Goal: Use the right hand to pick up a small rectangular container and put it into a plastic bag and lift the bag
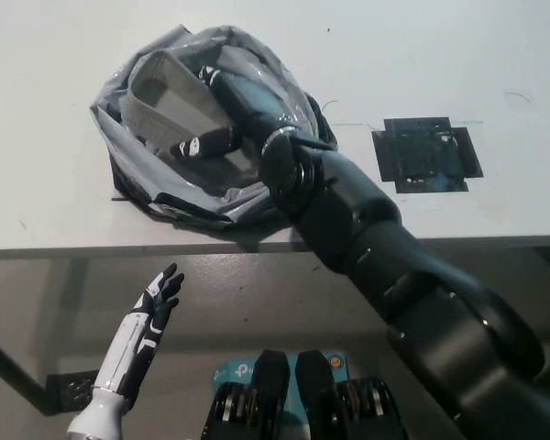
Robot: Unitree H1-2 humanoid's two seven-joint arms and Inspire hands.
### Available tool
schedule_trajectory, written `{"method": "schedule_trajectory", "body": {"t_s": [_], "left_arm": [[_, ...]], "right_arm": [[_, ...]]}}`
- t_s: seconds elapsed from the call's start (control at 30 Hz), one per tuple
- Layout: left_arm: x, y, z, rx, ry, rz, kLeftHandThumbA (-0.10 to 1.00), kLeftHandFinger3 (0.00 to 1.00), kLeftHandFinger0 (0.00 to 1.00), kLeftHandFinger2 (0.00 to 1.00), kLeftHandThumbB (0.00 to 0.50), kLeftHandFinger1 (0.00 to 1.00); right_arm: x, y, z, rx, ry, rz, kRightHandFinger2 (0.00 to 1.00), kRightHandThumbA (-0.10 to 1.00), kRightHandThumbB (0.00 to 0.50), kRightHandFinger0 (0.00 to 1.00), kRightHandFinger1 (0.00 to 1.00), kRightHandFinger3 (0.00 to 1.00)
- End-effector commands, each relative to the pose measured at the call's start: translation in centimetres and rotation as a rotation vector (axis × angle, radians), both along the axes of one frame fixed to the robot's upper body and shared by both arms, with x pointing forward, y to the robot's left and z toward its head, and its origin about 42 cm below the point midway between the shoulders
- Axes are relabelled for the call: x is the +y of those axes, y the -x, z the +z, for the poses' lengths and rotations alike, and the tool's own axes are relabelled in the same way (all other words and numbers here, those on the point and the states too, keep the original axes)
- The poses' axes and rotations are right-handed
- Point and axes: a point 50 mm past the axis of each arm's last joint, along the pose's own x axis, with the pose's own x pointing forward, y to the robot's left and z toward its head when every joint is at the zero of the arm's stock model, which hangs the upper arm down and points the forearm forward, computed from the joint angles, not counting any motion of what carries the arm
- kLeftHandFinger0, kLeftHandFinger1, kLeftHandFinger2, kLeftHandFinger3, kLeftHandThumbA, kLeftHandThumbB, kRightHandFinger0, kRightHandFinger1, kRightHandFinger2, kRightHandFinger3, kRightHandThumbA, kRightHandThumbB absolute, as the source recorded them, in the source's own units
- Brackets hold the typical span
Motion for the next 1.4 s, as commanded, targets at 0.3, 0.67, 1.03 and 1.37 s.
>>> {"method": "schedule_trajectory", "body": {"t_s": [0.3,0.67,1.03,1.37], "left_arm": [[0.1,-0.9,1.8,-0.072,-0.017,-0.027,1.0,1.0,1.0,1.0,0.212,1.0],[0.0,-0.8,1.6,-0.084,-0.018,-0.035,1.0,1.0,1.0,1.0,0.216,1.0],[0.0,-0.9,1.6,-0.099,-0.023,-0.045,1.0,1.0,1.0,1.0,0.222,1.0],[-0.1,-0.9,1.6,-0.092,-0.024,-0.039,1.0,1.0,1.0,1.0,0.228,1.0]], "right_arm": [[0.8,-1.0,6.3,-0.079,0.166,0.048,1.0,0.94,0.5,1.0,1.0,1.0],[1.3,0.1,13.4,-0.264,0.018,0.093,1.0,0.95,0.5,1.0,1.0,1.0],[-2.2,1.0,19.2,-0.521,-0.138,0.036,1.0,0.92,0.489,1.0,1.0,1.0],[-8.3,-3.1,13.7,-0.346,-0.07,-0.175,1.0,0.94,0.498,1.0,1.0,1.0]]}}
